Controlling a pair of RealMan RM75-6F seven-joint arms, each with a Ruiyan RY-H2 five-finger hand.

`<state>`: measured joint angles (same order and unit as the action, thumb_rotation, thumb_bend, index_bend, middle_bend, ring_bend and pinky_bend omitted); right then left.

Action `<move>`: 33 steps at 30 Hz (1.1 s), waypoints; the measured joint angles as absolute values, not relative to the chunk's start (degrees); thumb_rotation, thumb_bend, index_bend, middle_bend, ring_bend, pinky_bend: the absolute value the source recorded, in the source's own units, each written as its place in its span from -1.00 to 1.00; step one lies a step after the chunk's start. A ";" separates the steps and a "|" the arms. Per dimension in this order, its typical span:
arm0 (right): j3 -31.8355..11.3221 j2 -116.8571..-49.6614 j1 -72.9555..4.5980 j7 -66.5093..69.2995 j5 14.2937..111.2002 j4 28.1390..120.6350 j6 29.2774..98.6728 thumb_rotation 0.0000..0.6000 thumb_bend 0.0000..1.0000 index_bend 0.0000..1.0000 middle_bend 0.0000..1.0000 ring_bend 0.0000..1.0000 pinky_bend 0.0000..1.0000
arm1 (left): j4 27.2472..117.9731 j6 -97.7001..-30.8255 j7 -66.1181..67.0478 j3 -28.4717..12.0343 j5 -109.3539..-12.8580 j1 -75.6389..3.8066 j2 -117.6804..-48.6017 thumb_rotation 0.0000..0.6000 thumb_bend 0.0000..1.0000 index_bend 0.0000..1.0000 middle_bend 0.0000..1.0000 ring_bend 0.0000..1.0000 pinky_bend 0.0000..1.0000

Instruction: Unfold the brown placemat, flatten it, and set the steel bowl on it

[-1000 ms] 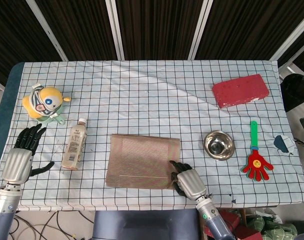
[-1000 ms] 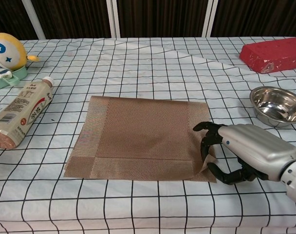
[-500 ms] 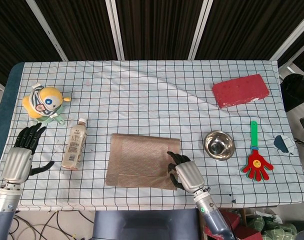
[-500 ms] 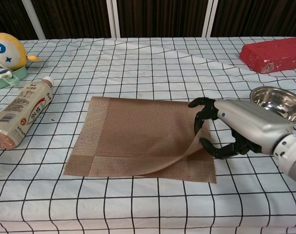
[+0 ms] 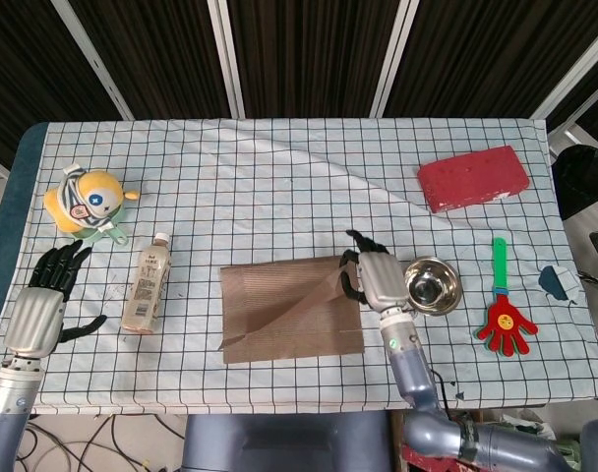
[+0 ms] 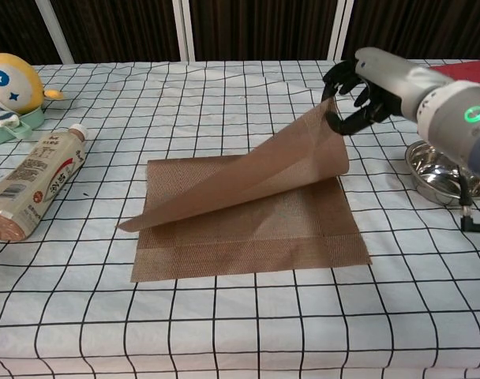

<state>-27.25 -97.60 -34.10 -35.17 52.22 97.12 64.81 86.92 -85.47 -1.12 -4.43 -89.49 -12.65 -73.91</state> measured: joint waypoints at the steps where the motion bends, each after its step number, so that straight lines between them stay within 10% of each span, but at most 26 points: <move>1: -28.66 -97.70 -35.59 -36.04 50.30 96.22 64.70 1.00 0.01 0.27 -0.76 -0.66 -0.52 | 87.06 -85.23 -1.16 -4.45 -89.22 -12.67 -73.83 1.00 -0.90 -1.00 -1.00 -1.00 -0.90; 19: -41.73 -106.13 -63.94 -41.77 32.57 55.19 58.63 1.00 -0.06 0.28 -0.77 -0.67 -0.52 | 89.41 -81.84 -1.26 -4.50 -86.47 -13.28 -72.28 1.00 -0.90 -1.00 -1.00 -1.00 -0.90; 27: -41.88 -110.34 -71.04 -41.67 27.93 41.47 52.34 1.00 -0.79 -0.74 -0.93 -0.78 -0.55 | 89.77 -81.32 -0.95 -4.48 -85.96 -13.36 -72.19 1.00 -0.90 -1.00 -1.00 -1.00 -0.90; 33: -39.90 -108.53 -68.14 -42.32 27.90 47.42 54.06 1.00 -0.89 -0.99 -0.99 -0.81 -0.55 | 89.88 -81.32 -0.18 -4.35 -85.82 -13.28 -72.29 1.00 -0.89 -1.00 -1.00 -1.00 -0.90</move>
